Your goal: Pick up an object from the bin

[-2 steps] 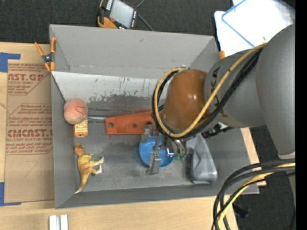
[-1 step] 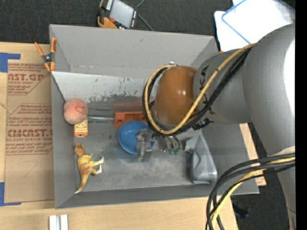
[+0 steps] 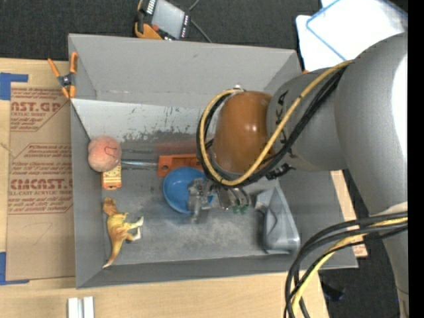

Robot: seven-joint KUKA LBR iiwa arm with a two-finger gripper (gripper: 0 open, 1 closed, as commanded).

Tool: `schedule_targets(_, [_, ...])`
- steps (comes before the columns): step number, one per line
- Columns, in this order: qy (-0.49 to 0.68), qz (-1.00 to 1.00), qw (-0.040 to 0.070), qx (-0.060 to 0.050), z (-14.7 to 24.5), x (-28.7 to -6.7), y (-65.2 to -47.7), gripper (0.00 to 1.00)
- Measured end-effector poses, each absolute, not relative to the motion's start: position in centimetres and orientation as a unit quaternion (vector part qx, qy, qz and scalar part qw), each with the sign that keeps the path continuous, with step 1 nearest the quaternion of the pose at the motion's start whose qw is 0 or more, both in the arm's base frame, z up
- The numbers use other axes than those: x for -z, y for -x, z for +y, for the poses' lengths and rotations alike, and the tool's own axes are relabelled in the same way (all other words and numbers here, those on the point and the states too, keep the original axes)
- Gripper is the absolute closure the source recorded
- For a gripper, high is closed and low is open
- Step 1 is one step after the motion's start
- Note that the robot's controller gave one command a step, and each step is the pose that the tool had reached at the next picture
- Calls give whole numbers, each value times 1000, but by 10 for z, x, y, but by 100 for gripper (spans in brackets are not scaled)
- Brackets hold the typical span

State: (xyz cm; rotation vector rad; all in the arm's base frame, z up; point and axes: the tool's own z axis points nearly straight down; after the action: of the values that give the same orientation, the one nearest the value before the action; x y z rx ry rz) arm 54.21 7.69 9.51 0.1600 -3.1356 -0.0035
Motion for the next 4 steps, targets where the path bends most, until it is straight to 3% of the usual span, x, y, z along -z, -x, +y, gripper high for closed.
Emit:
schedule_targets(2, [-49, -999, -1, 2, 101, -71, -533, 100])
schedule_targets(4, [-81, -997, -2, 1, 121, -71, -541, 100])
